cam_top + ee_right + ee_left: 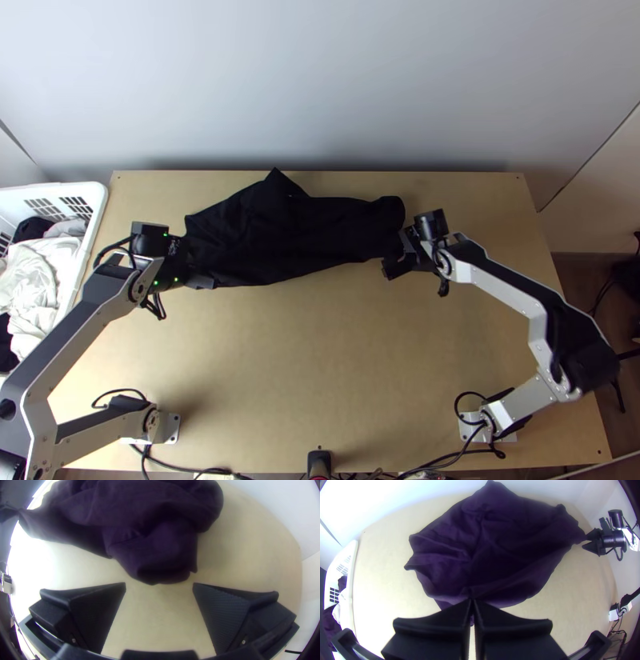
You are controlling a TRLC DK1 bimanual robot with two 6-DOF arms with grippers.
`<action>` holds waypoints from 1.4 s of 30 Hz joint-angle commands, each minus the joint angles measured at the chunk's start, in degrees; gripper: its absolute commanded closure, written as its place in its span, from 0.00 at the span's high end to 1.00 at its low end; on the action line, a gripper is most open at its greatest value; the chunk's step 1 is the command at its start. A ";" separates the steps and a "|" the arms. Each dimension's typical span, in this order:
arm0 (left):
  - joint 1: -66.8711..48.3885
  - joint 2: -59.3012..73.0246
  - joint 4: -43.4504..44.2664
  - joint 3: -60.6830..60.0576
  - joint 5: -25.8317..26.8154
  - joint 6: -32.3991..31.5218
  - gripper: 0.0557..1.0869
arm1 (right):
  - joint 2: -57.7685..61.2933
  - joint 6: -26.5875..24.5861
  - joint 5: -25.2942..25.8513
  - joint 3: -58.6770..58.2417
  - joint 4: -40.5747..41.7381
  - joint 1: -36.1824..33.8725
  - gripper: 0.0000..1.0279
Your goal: Fold the t-shirt
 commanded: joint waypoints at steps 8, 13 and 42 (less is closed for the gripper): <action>0.53 -0.80 -1.62 3.69 -0.07 -0.65 0.04 | 9.25 -0.37 0.10 6.61 1.34 -1.06 0.38; 0.80 -1.06 -1.79 4.22 -0.07 -0.83 0.04 | 7.93 -2.04 0.10 4.85 2.04 -2.47 0.03; 6.16 -11.17 -17.08 29.45 8.28 6.73 0.04 | -34.52 -6.61 1.51 17.59 -21.42 -3.00 0.03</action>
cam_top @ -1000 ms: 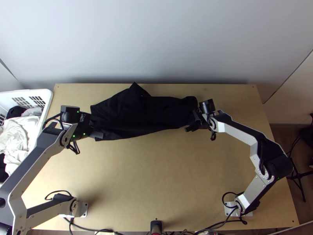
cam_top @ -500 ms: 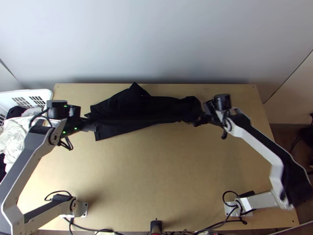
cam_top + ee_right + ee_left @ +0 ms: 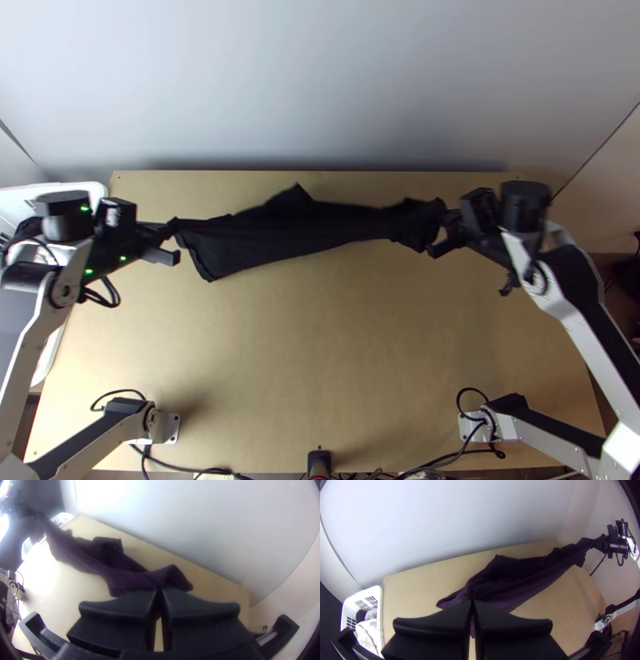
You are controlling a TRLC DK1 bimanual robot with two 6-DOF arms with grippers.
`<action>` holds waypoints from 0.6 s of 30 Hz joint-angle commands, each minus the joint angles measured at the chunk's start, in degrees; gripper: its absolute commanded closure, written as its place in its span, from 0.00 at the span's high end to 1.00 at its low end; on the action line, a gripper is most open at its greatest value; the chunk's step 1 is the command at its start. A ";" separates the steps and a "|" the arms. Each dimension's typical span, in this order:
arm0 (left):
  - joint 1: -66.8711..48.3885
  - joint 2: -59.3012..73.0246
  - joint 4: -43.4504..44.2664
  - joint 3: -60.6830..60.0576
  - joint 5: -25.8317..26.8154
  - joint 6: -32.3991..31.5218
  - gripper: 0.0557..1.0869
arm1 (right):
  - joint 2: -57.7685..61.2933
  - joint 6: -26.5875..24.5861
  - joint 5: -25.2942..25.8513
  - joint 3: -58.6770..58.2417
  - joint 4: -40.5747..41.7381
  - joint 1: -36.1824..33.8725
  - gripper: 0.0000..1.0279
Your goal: Fold the t-shirt
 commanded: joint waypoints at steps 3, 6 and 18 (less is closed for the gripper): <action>1.44 -1.23 -4.59 12.77 3.06 2.03 0.04 | -8.09 -1.19 2.13 7.29 -5.74 0.17 0.03; 1.44 -1.23 -4.76 16.73 3.06 2.03 0.04 | -10.11 -1.72 3.09 9.75 -5.65 0.17 0.03; 1.44 -3.42 -5.38 29.73 3.06 1.59 0.04 | -18.11 -7.87 8.72 11.59 1.91 3.78 0.03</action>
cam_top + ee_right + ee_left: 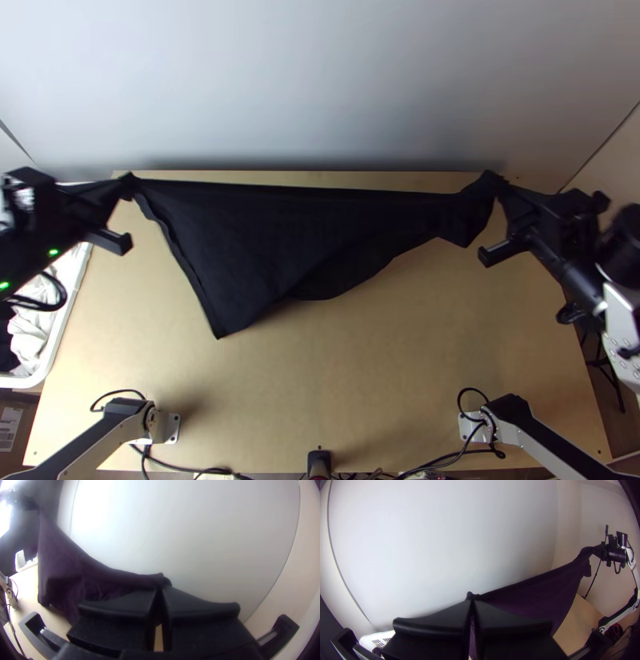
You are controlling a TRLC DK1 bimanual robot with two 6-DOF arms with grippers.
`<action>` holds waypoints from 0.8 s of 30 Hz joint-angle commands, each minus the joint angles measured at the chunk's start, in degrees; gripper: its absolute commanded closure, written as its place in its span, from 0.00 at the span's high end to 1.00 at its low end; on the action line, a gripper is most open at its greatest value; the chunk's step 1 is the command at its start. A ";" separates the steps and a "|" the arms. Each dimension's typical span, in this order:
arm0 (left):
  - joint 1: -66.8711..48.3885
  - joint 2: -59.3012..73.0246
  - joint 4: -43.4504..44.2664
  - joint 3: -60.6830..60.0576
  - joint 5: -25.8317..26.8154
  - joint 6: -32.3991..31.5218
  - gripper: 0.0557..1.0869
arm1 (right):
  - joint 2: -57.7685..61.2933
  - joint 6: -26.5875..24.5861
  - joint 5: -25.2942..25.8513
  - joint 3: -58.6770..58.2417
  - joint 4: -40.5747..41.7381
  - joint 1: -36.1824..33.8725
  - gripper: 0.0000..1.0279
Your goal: Fold the t-shirt
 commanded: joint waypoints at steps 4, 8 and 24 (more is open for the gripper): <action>-0.24 -1.70 -5.23 12.21 0.06 0.28 0.04 | -6.25 -3.22 2.12 1.10 4.78 1.37 0.03; 0.37 -3.63 -5.84 15.64 0.06 0.63 0.04 | -7.66 -3.39 2.03 2.60 5.40 1.55 0.03; 3.45 -10.31 -5.40 23.11 0.59 -6.40 0.04 | -10.73 -5.06 1.50 10.95 3.73 3.13 0.03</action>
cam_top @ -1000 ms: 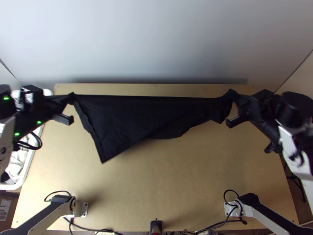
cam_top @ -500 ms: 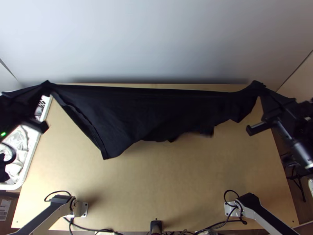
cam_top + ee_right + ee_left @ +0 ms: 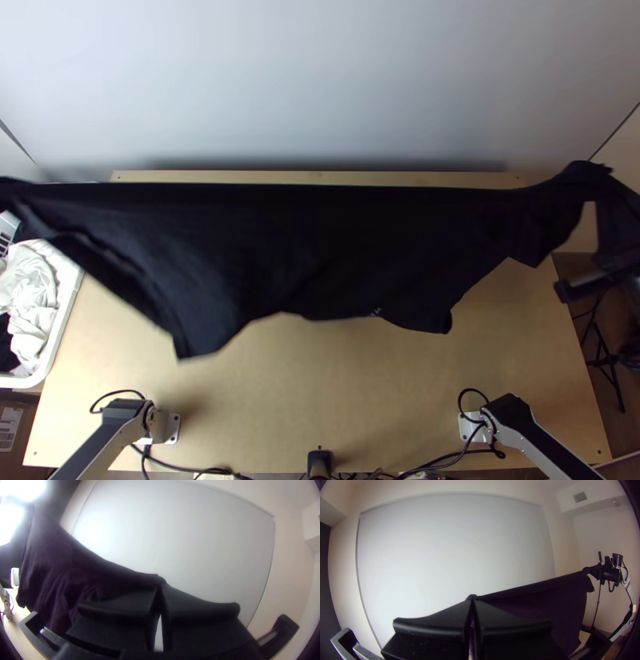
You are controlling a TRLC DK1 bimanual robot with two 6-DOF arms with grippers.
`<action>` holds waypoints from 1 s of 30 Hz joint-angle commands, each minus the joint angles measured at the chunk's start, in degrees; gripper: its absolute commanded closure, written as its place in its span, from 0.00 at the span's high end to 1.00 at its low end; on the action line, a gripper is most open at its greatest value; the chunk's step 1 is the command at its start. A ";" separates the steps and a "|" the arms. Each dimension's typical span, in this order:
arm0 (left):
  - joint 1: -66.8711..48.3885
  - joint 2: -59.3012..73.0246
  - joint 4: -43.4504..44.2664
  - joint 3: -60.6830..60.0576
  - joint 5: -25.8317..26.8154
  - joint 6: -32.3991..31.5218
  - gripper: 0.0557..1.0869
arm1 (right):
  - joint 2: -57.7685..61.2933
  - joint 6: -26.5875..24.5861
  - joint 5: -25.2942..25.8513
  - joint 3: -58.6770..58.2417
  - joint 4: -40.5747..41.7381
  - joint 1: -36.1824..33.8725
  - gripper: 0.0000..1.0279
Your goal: Fold the t-shirt
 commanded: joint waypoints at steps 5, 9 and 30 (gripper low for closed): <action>0.39 -3.08 -3.55 -7.43 4.48 -2.84 0.04 | -0.57 2.01 -0.77 2.75 -6.00 0.77 0.03; -0.40 -2.38 -2.67 -18.94 7.47 -3.10 0.04 | 1.72 5.35 -0.77 -2.26 -6.79 3.50 0.03; 1.18 21.44 30.99 -63.77 9.49 0.06 0.04 | 35.21 11.76 -11.67 -24.15 19.67 -4.15 0.03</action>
